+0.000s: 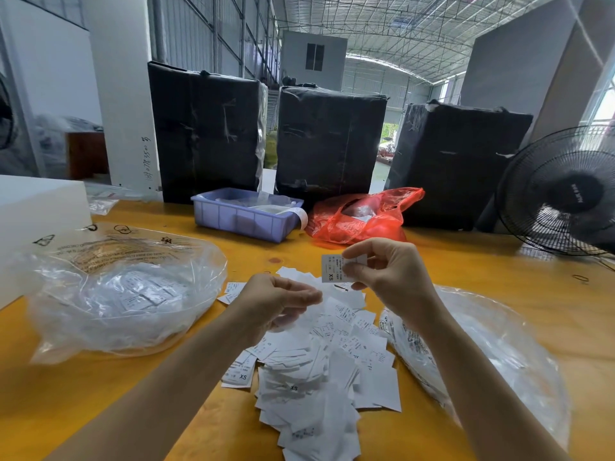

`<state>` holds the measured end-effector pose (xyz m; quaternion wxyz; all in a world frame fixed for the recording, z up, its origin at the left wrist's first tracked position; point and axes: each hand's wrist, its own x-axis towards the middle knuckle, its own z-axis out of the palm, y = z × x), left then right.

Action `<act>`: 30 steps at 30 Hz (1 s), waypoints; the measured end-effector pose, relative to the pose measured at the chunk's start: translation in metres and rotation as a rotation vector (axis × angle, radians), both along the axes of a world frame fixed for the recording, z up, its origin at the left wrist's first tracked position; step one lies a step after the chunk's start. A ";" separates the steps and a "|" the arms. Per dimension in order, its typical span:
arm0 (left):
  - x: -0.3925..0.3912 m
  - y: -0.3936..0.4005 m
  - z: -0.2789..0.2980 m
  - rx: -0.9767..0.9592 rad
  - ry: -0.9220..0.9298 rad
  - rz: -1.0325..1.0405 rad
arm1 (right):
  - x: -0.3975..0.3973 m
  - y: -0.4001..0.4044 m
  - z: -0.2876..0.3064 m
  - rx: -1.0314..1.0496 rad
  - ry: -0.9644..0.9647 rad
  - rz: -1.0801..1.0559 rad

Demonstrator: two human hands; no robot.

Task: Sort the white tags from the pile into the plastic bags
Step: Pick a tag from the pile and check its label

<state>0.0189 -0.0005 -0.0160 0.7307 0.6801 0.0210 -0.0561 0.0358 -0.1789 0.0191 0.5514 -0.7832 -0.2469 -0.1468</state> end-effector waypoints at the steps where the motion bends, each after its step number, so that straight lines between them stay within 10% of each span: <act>1: 0.000 0.000 0.000 -0.002 -0.002 -0.001 | 0.000 -0.001 0.000 -0.003 0.007 0.004; 30: 0.001 0.001 0.001 0.046 0.028 -0.098 | 0.001 0.002 -0.004 -0.081 -0.044 -0.011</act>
